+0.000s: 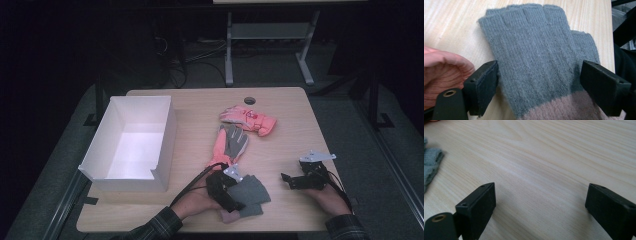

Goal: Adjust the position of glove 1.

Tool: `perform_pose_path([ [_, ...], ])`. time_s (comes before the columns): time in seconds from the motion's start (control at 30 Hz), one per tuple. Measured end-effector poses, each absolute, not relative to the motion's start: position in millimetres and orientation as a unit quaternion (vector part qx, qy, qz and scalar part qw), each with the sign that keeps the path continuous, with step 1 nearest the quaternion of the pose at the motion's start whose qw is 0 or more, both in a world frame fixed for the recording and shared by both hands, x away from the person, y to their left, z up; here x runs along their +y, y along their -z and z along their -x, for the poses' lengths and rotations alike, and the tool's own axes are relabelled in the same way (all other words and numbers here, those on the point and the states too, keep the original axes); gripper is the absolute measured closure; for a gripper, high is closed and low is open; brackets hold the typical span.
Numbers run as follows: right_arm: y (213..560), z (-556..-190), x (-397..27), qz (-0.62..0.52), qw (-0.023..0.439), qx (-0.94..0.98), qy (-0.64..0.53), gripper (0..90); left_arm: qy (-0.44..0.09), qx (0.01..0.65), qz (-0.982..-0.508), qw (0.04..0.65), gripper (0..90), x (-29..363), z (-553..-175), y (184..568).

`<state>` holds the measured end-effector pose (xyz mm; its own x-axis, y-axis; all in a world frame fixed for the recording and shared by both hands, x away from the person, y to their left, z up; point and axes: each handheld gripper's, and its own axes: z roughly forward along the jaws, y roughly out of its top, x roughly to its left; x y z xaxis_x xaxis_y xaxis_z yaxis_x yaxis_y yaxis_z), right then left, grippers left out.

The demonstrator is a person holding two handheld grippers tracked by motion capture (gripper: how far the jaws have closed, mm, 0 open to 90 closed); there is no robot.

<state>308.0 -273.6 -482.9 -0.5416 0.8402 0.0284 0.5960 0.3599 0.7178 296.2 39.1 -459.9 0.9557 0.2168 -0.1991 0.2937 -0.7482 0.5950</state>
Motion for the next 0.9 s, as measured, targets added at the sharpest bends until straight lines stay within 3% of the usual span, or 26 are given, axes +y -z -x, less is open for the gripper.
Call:
perform_pose_path([
  [0.27,482.9,-308.0,-273.6,-0.445,0.175,0.806,-0.349,8.9,0.063,0.121,-0.933,0.332,33.7,39.2,-294.1,458.5],
  [0.43,482.9,-307.9,-273.6,-0.446,0.175,0.806,-0.349,8.9,0.083,0.118,-0.932,0.334,52.4,38.9,-294.4,458.3],
  [0.57,482.9,-307.9,-273.6,-0.445,0.175,0.806,-0.349,8.9,0.105,0.126,-0.928,0.334,62.5,39.0,-296.0,459.0],
  [0.9,482.9,-308.1,-273.6,-0.445,0.175,0.806,-0.348,8.9,0.121,0.123,-0.922,0.348,67.1,42.0,-299.6,455.6],
])
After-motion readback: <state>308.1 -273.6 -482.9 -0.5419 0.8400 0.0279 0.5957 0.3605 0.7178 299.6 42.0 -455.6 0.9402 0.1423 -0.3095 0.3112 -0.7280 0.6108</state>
